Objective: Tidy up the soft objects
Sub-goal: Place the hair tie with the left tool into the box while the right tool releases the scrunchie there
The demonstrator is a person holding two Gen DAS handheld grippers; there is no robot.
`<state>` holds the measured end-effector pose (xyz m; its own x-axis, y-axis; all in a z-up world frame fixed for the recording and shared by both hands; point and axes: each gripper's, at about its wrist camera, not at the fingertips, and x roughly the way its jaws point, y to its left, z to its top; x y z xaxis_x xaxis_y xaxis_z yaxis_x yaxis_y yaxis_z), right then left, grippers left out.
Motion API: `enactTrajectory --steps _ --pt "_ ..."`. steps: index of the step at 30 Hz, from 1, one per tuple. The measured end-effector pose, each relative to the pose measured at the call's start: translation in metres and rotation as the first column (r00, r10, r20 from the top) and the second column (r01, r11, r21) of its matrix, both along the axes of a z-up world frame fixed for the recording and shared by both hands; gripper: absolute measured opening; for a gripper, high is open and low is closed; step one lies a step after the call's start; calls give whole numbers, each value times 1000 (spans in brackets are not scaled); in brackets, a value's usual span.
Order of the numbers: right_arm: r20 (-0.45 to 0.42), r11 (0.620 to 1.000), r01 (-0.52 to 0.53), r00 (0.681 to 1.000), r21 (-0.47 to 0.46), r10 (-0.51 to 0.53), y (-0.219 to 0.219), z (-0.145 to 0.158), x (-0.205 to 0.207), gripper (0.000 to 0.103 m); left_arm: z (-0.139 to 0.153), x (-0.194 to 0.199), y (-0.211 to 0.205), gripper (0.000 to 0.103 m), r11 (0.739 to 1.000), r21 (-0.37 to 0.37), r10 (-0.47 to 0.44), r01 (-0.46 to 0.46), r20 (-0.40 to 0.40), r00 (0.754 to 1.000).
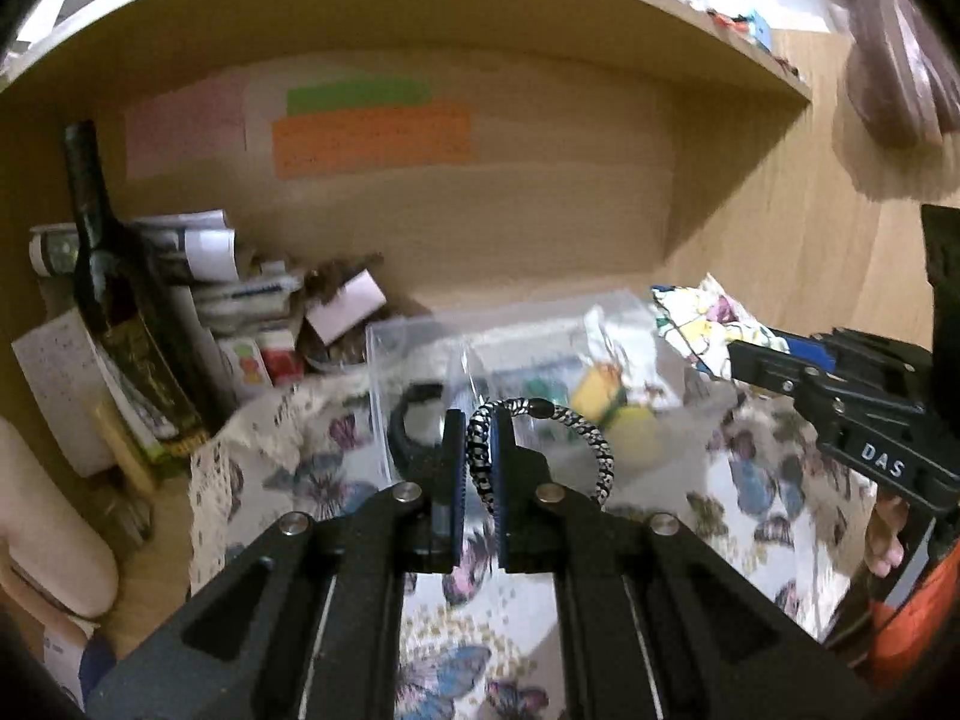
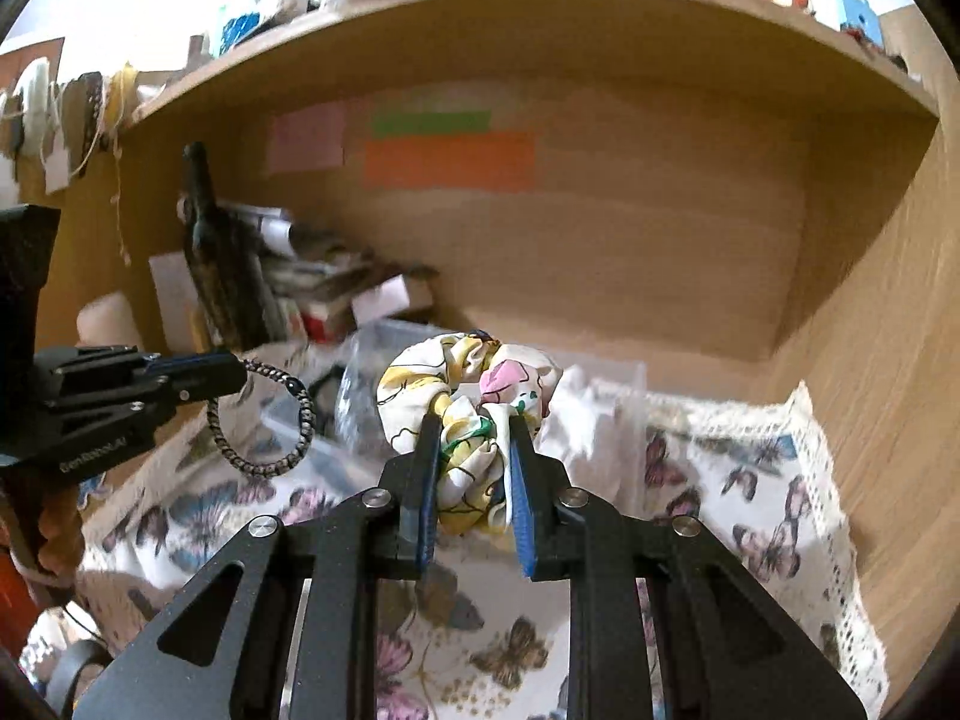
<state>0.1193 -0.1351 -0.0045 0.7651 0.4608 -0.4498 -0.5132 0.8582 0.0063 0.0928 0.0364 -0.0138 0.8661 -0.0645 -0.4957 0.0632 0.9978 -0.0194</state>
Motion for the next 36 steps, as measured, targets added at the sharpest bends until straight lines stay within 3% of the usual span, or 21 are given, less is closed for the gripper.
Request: enactTrajectory --steps 8,18,23,27,29,31,36 --pt "24 1000 7 1000 -4 -7 8 11 22 18 7 31 -2 7 1000 5 30 -30 60 998" --pt "-71 996 -27 997 -80 21 43 -17 64 18 -23 89 5 7 997 -70 27 -32 -74 997" --pt "-147 989 -57 989 -137 36 59 -44 81 18 -30 90 12 7 996 -80 28 -35 -92 995" --pt "-183 981 -69 982 -180 36 65 -55 86 25 -27 86 14 7 995 -93 18 -26 -86 996" --pt "-172 981 -64 985 -183 32 65 -53 83 33 -23 82 14 9 995 -103 9 -18 -82 997" --pt "-144 982 -43 989 -184 16 62 -48 78 50 -19 77 13 11 994 -107 1 -9 -73 997" --pt "-105 989 -27 994 -149 11 50 -32 67 51 -6 61 9 30 995 -99 -1 -2 -32 999"
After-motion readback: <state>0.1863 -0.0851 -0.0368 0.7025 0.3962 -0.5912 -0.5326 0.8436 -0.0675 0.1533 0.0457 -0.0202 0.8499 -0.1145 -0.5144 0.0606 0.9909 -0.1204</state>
